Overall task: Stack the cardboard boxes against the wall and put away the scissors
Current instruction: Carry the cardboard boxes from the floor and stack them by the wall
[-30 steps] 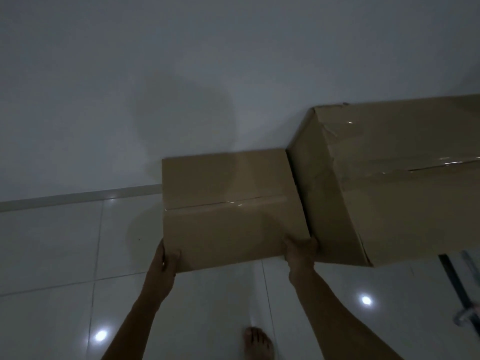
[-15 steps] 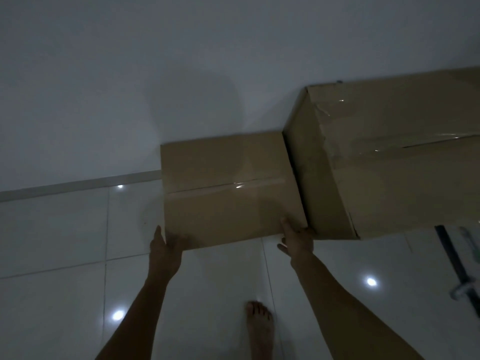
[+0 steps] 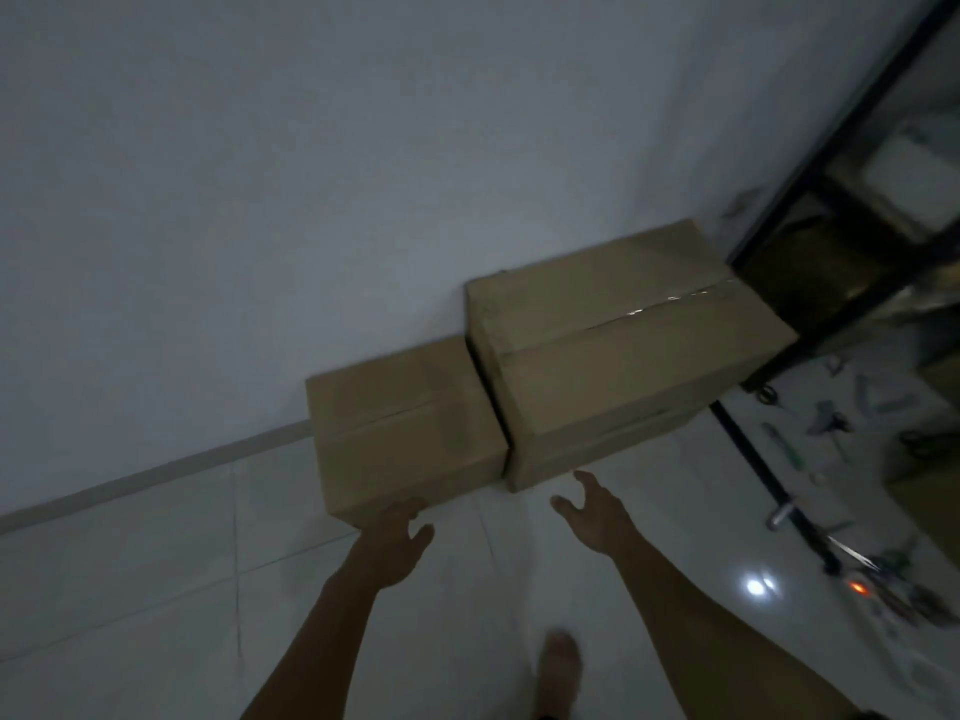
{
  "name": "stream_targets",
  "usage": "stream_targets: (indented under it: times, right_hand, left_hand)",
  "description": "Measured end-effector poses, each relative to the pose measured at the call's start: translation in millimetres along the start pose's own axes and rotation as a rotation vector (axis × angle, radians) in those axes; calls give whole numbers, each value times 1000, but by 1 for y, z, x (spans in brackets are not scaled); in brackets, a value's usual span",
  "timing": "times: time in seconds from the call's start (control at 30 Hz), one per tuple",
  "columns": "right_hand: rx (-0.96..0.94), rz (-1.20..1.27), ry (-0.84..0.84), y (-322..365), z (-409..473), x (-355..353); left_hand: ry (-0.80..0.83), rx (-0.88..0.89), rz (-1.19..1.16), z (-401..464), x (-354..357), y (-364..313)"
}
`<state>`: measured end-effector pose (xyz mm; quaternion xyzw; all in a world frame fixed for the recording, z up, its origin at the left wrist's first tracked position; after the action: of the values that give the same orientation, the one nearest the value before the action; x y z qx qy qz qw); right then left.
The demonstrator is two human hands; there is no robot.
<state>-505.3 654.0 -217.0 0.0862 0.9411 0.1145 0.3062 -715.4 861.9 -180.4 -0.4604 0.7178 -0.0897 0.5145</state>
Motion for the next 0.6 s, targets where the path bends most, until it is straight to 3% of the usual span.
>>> stream_targets:
  times: [0.1, 0.33, 0.47, 0.6]
  right_hand:
    - [-10, -55, -117, -40, -41, -77]
    - [39, 73, -293, -180, -98, -277]
    - [77, 160, -374, -280, -118, -369]
    - [163, 207, -410, -391, -127, -439]
  left_hand:
    - [50, 79, 97, -4, -4, -95]
    - [127, 380, 303, 22, 33, -375]
    - [151, 488, 375, 28, 93, -522]
    - [216, 529, 270, 35, 181, -641]
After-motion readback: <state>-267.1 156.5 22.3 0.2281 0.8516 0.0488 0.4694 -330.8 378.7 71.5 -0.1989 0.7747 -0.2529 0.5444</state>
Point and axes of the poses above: each hand's wrist, its own z-axis towards the middle knuckle, its own x-axis out of the palm, y = z × x, the point moved 10 cm from there along z, towards the middle knuckle, and after that the axes turned 15 degrees about x, right-handed, at the moved point
